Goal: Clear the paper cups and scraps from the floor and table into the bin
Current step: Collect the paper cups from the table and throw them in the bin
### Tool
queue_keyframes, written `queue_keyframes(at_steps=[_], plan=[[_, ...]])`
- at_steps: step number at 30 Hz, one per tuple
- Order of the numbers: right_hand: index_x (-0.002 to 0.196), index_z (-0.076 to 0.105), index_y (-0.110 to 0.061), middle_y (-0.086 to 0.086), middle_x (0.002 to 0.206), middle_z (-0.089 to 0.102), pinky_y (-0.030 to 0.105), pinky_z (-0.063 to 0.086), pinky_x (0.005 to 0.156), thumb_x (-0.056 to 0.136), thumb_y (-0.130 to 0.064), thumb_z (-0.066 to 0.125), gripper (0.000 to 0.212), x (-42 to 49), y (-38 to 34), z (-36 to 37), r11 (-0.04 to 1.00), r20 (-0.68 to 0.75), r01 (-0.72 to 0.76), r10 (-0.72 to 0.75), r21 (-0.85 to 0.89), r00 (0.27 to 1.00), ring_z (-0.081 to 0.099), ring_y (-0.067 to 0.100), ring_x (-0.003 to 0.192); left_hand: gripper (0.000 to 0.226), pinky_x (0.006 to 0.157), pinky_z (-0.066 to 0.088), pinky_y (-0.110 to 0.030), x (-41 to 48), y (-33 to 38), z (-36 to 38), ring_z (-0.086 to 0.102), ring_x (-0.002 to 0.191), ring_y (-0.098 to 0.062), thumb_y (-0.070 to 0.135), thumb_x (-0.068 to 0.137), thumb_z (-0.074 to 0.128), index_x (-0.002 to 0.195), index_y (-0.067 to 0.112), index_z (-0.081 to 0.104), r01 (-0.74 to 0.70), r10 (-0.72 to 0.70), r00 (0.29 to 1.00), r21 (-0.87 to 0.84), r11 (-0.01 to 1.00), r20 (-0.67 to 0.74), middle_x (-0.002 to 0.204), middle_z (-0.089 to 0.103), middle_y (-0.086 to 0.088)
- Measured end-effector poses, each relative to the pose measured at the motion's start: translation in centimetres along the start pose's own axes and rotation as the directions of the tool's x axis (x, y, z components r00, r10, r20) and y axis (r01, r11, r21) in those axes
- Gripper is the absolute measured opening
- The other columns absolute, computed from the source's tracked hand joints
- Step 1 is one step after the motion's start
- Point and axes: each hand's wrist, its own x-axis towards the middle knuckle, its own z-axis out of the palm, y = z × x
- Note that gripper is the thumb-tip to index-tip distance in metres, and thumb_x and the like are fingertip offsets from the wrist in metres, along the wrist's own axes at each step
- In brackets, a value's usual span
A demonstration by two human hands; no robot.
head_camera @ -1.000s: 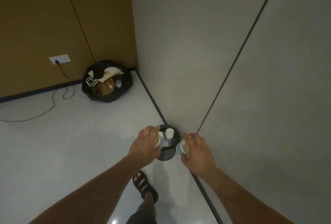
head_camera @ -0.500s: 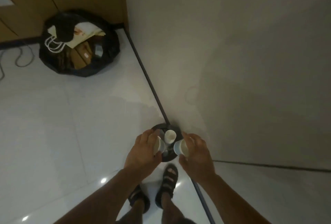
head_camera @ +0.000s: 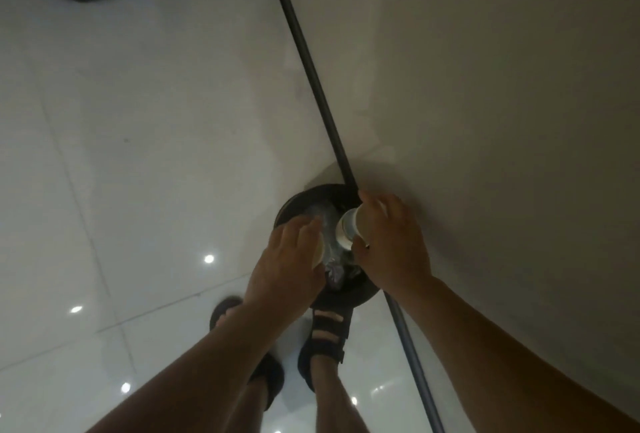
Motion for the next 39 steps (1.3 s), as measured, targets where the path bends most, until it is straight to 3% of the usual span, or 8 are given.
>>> queue_keyframes(at_steps=[5, 11, 16, 25, 28, 30, 33, 39], plan=[[0.153, 0.019, -0.029, 0.005, 0.153, 0.029, 0.041, 0.039, 0.109, 0.082, -0.041, 0.071, 0.089, 1.0, 1.6, 4.0, 1.000, 0.067, 0.028, -0.028, -0.005, 0.997, 0.030, 0.027, 0.140, 0.067, 0.095, 0.049, -0.041, 1.4, -1.6, 3.4, 0.047, 0.125, -0.033, 0.024, 0.071, 0.078, 0.131, 0.013, 0.048, -0.039, 0.034, 0.999, 0.133, 0.990, 0.037, 0.133, 0.050, -0.010], [0.155, 0.015, -0.015, 0.015, 0.162, 0.010, 0.052, 0.020, 0.118, 0.075, -0.055, 0.072, 0.106, 0.5, 1.6, 6.7, 0.991, 0.013, 0.132, -0.132, -0.028, 0.991, 0.004, 0.035, 0.149, 0.087, 0.112, 0.018, -0.059, 1.9, -3.2, 6.9, 0.010, 0.145, -0.037, 0.068, 0.085, 0.036, 0.151, 0.022, 0.004, -0.047, 0.036, 0.999, 0.349, 0.936, 0.038, 0.158, 0.013, -0.014], [0.153, -0.008, -0.021, 0.013, 0.163, -0.003, 0.050, 0.011, 0.120, 0.074, -0.064, 0.069, 0.119, 0.8, 1.3, 5.8, 0.989, 0.097, 0.126, -0.119, -0.074, 0.988, -0.007, 0.032, 0.149, 0.092, 0.113, 0.012, -0.059, 1.8, -3.9, 6.3, 0.002, 0.146, -0.035, 0.075, 0.080, 0.025, 0.151, 0.024, -0.006, -0.045, 0.020, 0.997, 0.362, 0.931, 0.073, 0.159, 0.003, -0.013], [0.155, -0.001, -0.023, 0.010, 0.164, 0.001, 0.053, 0.021, 0.117, 0.078, -0.054, 0.069, 0.108, -3.4, -4.7, -5.8, 0.981, 0.044, 0.182, -0.179, -0.069, 0.983, 0.000, 0.031, 0.150, 0.090, 0.116, 0.004, -0.058, -2.9, 0.6, -7.8, -0.022, 0.143, -0.029, 0.075, 0.078, 0.010, 0.150, 0.025, -0.012, 0.132, -0.139, 0.990, 0.341, 0.931, -0.003, 0.155, -0.023, -0.005], [0.155, 0.003, -0.025, 0.008, 0.164, 0.000, 0.050, 0.016, 0.118, 0.080, -0.054, 0.066, 0.103, -6.1, -8.3, -11.5, 0.971, 0.005, 0.233, -0.233, -0.053, 0.972, -0.001, 0.029, 0.150, 0.086, 0.116, -0.003, -0.055, -6.6, 3.0, -14.3, -0.032, 0.140, -0.026, 0.076, 0.075, -0.002, 0.141, 0.030, -0.033, 0.171, -0.173, 0.985, 0.325, 0.930, -0.021, 0.151, -0.035, -0.003], [0.154, -0.010, -0.030, 0.005, 0.163, -0.009, 0.046, 0.008, 0.119, 0.084, -0.055, 0.061, 0.103, -8.5, -10.9, -15.0, 0.960, 0.018, 0.272, -0.272, -0.065, 0.962, -0.011, 0.025, 0.149, 0.082, 0.116, -0.006, -0.054, -10.1, 4.8, -18.5, -0.037, 0.137, -0.026, 0.075, 0.073, -0.005, 0.133, 0.033, -0.043, 0.200, -0.205, 0.979, 0.331, 0.922, -0.021, 0.148, -0.040, -0.002], [0.149, -0.022, -0.038, 0.000, 0.162, -0.018, 0.046, 0.008, 0.119, 0.086, -0.053, 0.059, 0.104, -12.4, -14.4, -19.4, 0.942, 0.043, 0.324, -0.321, -0.092, 0.946, -0.018, 0.021, 0.148, 0.083, 0.117, -0.004, -0.054, -15.5, 7.3, -23.5, -0.036, 0.137, -0.027, 0.072, 0.074, -0.004, 0.138, 0.029, -0.036, 0.273, -0.263, 0.962, 0.335, 0.902, -0.077, 0.152, -0.034, -0.005], [0.154, -0.009, -0.033, 0.000, 0.162, -0.019, 0.048, 0.015, 0.121, 0.088, -0.057, 0.053, 0.093, -21.1, -19.7, -24.4, 0.861, 0.136, 0.487, -0.470, -0.149, 0.872, -0.016, 0.023, 0.149, 0.081, 0.114, -0.008, -0.050, -27.5, 11.9, -28.3, -0.036, 0.136, -0.023, 0.065, 0.089, 0.019, 0.148, 0.026, -0.019, 0.501, -0.437, 0.856, 0.235, 0.833, -0.276, 0.156, -0.026, -0.003]])
